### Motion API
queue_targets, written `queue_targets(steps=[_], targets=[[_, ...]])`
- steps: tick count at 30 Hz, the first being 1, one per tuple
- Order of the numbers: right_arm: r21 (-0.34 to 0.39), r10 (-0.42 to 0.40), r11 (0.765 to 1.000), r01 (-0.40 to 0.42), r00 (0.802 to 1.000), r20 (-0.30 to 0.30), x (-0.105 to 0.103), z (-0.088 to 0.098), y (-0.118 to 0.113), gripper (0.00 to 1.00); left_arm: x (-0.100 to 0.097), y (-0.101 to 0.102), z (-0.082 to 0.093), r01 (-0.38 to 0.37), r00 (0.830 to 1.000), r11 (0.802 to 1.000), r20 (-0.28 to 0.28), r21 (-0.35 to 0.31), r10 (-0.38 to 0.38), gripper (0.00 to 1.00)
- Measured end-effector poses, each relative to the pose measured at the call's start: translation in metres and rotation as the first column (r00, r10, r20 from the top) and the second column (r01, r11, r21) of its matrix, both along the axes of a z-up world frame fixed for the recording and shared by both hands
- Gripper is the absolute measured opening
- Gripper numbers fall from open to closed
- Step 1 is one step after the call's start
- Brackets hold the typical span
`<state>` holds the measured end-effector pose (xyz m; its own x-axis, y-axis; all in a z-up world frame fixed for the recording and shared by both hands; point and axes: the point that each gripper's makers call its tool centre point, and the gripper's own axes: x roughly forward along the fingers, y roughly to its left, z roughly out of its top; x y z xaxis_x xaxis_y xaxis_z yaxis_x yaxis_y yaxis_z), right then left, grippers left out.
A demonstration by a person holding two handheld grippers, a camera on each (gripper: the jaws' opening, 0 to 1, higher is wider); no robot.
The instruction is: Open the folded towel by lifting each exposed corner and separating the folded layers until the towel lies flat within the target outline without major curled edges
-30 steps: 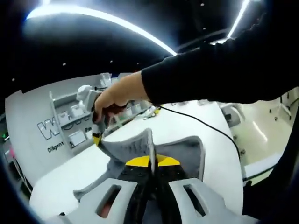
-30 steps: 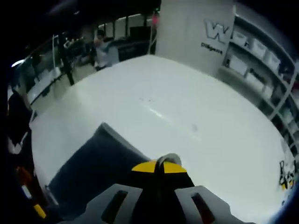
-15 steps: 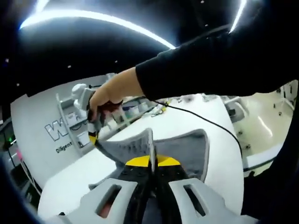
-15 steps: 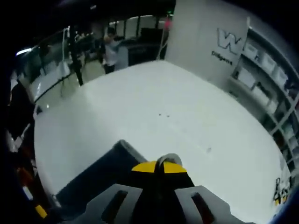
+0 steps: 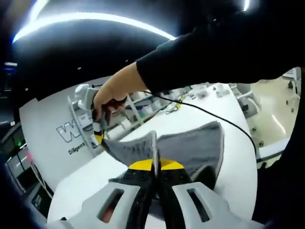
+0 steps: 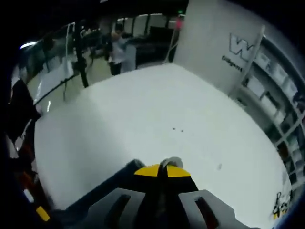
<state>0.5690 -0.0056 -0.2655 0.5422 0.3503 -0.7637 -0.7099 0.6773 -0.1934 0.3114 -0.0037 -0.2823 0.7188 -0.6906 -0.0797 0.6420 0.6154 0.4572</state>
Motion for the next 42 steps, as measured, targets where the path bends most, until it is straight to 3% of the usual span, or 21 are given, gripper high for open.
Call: queue_targets(steps=[4, 12, 20, 25, 26, 27, 29, 42], targets=[[-0.017, 0.024, 1.0, -0.024, 1.0, 0.013, 0.001, 0.004, 0.02, 0.0, 0.001, 0.022, 0.007, -0.048, 0.998, 0.999, 0.036, 0.004, 0.048, 0.01], [-0.03, 0.066, 0.997, -0.064, 0.997, 0.042, 0.008, 0.007, 0.061, 0.0, 0.009, 0.057, 0.0, -0.109, 0.994, 0.994, 0.01, 0.004, 0.109, 0.01], [-0.082, 0.122, 0.99, -0.118, 0.992, 0.039, 0.013, -0.008, 0.106, 0.0, 0.01, 0.088, -0.006, -0.154, 0.988, 0.988, -0.026, -0.029, 0.154, 0.01], [-0.082, 0.139, 0.987, -0.136, 0.99, 0.038, 0.013, -0.012, 0.121, 0.0, 0.01, 0.097, -0.008, -0.167, 0.986, 0.986, -0.028, -0.028, 0.166, 0.01], [-0.086, 0.156, 0.985, -0.153, 0.987, 0.03, 0.016, -0.017, 0.142, 0.0, 0.01, 0.098, -0.008, -0.169, 0.985, 0.985, -0.028, -0.028, 0.168, 0.01], [-0.087, 0.158, 0.984, -0.155, 0.987, 0.03, 0.017, -0.018, 0.144, 0.0, 0.013, 0.116, -0.007, -0.197, 0.98, 0.979, -0.04, -0.044, 0.195, 0.01], [-0.085, 0.169, 0.982, -0.166, 0.985, 0.028, 0.018, -0.018, 0.159, 0.0, 0.014, 0.128, -0.01, -0.22, 0.975, 0.974, -0.055, -0.056, 0.217, 0.01], [-0.106, 0.239, 0.966, -0.236, 0.971, 0.016, 0.01, -0.03, 0.23, 0.0, 0.011, 0.179, -0.023, -0.314, 0.947, 0.944, -0.108, -0.101, 0.304, 0.01]])
